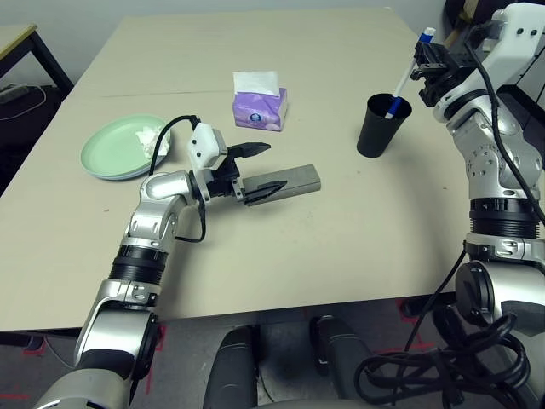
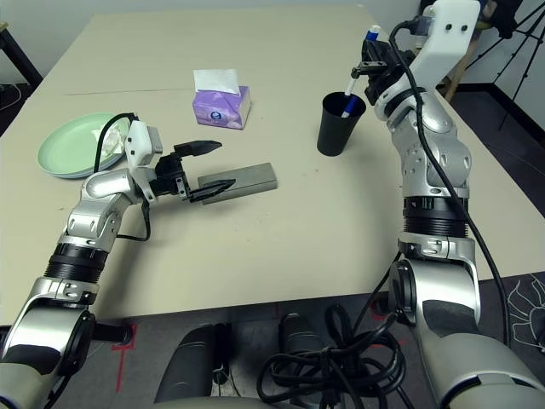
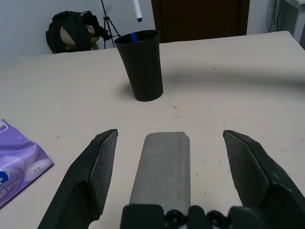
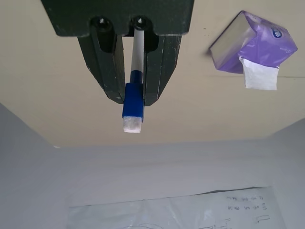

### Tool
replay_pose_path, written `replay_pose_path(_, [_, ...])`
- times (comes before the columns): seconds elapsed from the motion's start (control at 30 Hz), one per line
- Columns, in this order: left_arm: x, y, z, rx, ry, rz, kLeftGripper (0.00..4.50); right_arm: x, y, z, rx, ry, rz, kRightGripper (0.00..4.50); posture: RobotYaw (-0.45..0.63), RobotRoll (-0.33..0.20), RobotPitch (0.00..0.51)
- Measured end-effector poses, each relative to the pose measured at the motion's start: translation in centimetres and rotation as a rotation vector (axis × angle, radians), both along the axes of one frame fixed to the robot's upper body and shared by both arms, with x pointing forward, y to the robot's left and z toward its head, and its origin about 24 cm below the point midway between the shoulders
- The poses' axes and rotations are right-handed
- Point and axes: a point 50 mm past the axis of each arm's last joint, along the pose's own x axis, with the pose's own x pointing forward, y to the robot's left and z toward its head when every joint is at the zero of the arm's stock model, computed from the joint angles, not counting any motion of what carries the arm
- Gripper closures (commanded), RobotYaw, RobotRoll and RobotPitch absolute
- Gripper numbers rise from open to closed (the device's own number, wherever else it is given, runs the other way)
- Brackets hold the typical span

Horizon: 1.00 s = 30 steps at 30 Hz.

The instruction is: Organize and tidy the items on the table.

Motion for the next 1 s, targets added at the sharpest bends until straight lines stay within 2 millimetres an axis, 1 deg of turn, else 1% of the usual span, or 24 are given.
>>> replay_pose_path(0.07, [0.0,0.0,0.0,0.000,0.000,0.000,0.00,0.0,0.0,-0.1,-0.002,0.008,-0.001,4.11,-0.03,0.000,0.099])
replay_pose_path(0.13, [0.0,0.0,0.0,0.000,0.000,0.000,0.00,0.0,0.0,-0.2,-0.017,0.016,-0.011,3.36,-0.03,0.000,0.097])
replay_pose_path(0.17, [0.0,0.0,0.0,0.000,0.000,0.000,0.00,0.0,0.0,-0.3,-0.021,0.021,-0.016,3.12,-0.03,0.000,0.096])
replay_pose_path(0.27, [0.0,0.0,0.0,0.000,-0.001,0.001,0.00,-0.1,-0.1,-0.7,-0.022,0.037,-0.022,1.94,-0.04,0.000,0.092])
replay_pose_path(0.3, [0.0,0.0,0.0,-0.001,-0.001,0.001,0.00,-0.1,-0.1,-0.8,-0.022,0.040,-0.022,1.61,-0.04,0.000,0.091])
replay_pose_path(0.43, [0.0,-0.1,0.0,-0.006,-0.003,0.005,0.00,-0.2,-0.1,-0.7,-0.024,0.039,-0.021,0.03,-0.04,0.000,0.090])
replay_pose_path(0.57, [0.0,-0.1,0.0,-0.007,-0.007,0.009,0.00,-0.2,0.0,-0.6,-0.030,0.032,-0.008,0.03,-0.03,0.000,0.096])
replay_pose_path(0.67, [0.2,0.1,0.1,-0.022,-0.014,0.039,0.00,-0.6,0.5,-1.1,-0.075,-0.019,0.061,0.03,-0.01,0.000,0.101])
replay_pose_path(0.7, [0.3,0.3,0.2,-0.040,-0.021,0.072,0.00,-0.9,0.9,-1.6,-0.088,-0.044,0.106,0.03,0.00,0.000,0.102])
replay_pose_path(0.73, [0.5,0.4,0.5,-0.088,-0.034,0.134,0.00,-1.3,1.4,-2.6,-0.079,-0.071,0.166,0.03,0.01,0.000,0.103])
replay_pose_path(0.8, [0.9,0.5,0.9,-0.171,-0.050,0.235,0.00,-1.9,2.3,-4.8,-0.061,-0.073,0.261,0.03,0.02,0.000,0.103])
replay_pose_path(0.83, [1.0,0.5,1.0,-0.195,-0.050,0.267,0.00,-2.1,2.6,-5.5,-0.068,-0.067,0.292,0.03,0.03,0.000,0.102])
replay_pose_path(1.0, [0.4,0.1,1.1,-0.351,-0.038,0.414,0.00,-3.5,2.6,-8.2,-0.061,-0.041,0.413,0.03,0.06,0.000,0.101])
